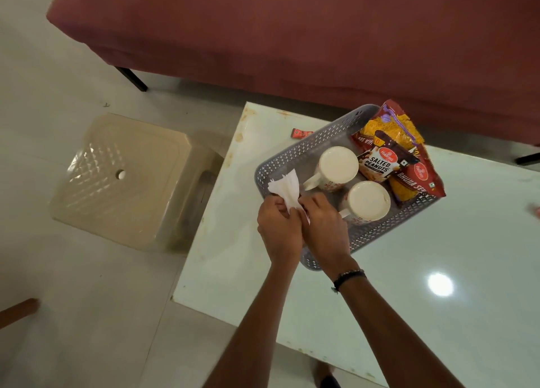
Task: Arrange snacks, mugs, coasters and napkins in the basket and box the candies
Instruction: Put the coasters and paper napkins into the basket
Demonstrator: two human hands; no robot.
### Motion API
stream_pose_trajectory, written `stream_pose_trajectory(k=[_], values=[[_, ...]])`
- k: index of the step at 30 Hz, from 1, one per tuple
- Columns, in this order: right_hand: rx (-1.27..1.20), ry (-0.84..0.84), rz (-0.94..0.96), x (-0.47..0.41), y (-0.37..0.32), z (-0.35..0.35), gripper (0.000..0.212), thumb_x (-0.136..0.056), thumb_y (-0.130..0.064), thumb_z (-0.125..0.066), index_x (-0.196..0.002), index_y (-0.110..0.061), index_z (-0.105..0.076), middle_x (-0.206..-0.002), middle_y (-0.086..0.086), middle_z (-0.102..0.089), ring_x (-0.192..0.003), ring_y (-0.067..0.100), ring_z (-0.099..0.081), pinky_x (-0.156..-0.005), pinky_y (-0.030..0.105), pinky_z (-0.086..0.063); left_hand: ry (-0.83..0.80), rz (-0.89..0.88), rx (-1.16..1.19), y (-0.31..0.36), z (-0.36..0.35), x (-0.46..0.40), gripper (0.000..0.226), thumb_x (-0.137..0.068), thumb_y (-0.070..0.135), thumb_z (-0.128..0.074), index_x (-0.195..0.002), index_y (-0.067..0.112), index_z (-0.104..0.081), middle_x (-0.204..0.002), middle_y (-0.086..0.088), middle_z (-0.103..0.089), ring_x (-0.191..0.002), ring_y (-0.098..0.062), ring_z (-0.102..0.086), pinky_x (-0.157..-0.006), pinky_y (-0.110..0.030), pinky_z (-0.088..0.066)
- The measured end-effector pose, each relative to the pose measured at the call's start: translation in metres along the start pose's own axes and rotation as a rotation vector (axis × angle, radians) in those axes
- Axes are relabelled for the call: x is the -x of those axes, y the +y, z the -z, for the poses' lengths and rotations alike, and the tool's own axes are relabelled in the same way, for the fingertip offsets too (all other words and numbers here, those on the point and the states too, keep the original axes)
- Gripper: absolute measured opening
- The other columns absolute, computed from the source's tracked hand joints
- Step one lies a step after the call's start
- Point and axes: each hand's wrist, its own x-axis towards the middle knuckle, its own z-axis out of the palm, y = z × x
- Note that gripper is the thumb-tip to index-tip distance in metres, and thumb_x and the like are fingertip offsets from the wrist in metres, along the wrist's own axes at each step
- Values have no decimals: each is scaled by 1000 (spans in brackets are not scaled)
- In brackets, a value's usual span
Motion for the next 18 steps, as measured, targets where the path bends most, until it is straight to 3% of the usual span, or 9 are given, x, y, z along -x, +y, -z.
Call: stream_pose_trajectory(k=[3, 7, 10, 12, 18], values=[[1, -27, -5, 0, 1, -1, 21, -87, -15, -64, -107, -9, -64, -99, 12, -65, -81, 28, -69, -61, 35, -60, -1, 12, 16, -1, 0, 0, 12, -75, 8, -63, -84, 14, -57, -83, 2, -62, -71, -9, -57, -66, -23, -52], [40, 18, 6, -1, 5, 5, 24, -91, -25, -55, -110, -12, -64, -99, 9, -66, -85, 25, -67, -63, 31, -56, 1, 25, 13, -1, 4, 1, 11, -77, 9, -64, -82, 16, -58, -81, 6, -61, -67, -1, -54, -58, -11, -42], [45, 76, 29, -2, 12, 24, 19, -92, -25, -55, -104, -15, -66, -97, 6, -68, -83, 22, -67, -62, 30, -54, -3, 51, 36, -2, 9, 3, 13, -79, 8, -61, -80, 20, -56, -81, 7, -60, -72, -10, -59, -64, -20, -48], [-31, 142, -16, -8, 23, 47, 15, -91, -20, -57, -97, -12, -68, -95, 7, -69, -81, 23, -67, -60, 30, -53, 3, 86, 47, 0, 14, 5, 14, -80, 6, -59, -81, 19, -55, -83, 4, -61, -78, -17, -61, -69, -28, -50], [-108, 310, -306, -58, 100, 126, 23, -92, -17, -49, -107, -14, -66, -110, 9, -66, -97, 27, -61, -78, 32, -46, 46, 150, 58, 6, 23, 8, 14, -81, 6, -62, -93, 8, -56, -97, -9, -59, -89, -22, -56, -80, -37, -50]])
